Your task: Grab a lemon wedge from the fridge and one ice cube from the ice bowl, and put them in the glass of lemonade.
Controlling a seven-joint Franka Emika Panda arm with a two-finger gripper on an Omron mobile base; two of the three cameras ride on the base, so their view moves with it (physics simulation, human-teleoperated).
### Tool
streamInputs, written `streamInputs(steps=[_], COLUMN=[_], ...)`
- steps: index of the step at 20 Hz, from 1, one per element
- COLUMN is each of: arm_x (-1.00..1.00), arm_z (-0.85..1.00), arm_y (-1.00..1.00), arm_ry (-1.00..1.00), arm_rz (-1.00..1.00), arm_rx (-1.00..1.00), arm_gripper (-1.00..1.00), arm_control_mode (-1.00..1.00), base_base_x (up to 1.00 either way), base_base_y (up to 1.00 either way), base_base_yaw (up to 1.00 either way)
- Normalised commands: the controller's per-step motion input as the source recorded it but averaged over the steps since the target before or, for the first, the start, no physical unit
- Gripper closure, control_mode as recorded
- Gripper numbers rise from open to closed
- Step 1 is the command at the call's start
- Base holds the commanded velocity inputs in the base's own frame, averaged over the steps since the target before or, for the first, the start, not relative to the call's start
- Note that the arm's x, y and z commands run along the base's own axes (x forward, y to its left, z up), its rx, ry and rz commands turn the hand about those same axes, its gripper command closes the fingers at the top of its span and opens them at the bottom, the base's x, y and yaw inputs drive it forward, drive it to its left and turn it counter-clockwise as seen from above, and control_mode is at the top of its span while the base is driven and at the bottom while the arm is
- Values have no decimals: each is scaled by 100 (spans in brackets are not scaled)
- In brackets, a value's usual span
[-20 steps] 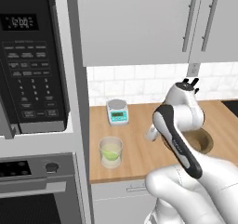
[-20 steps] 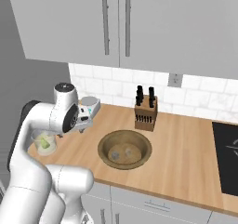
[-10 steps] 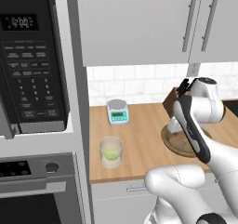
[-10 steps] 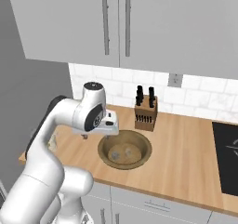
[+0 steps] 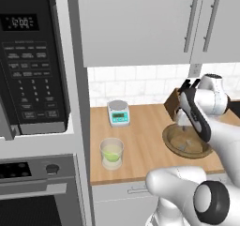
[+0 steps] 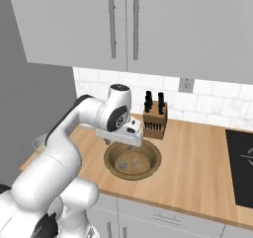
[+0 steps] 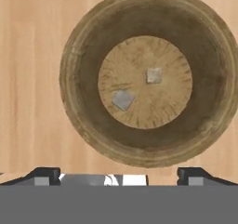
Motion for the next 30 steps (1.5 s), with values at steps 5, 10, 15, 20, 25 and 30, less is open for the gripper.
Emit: streamInputs(steps=[5,10,15,20,25,30], arm_x=[37,2,2,3,0,0], arm_z=[-66,-54,-36,-18,-28,-10], arm_y=[-9,-33,-6,0,0,0], arm_ry=[0,0,0,-7,0,0], arm_rz=[-17,-13,-8,0,0,0], arm_rx=[0,0,0,0,0,0], arm_gripper=[-100,-100,-100,-100,-100,-100], arm_control_mode=[-100,-100,-100,-100,-100,-100], base_base_x=[0,0,0,0,0,0], base_base_y=[0,0,0,0,0,0], base_base_yaw=[0,0,0,0,0,0])
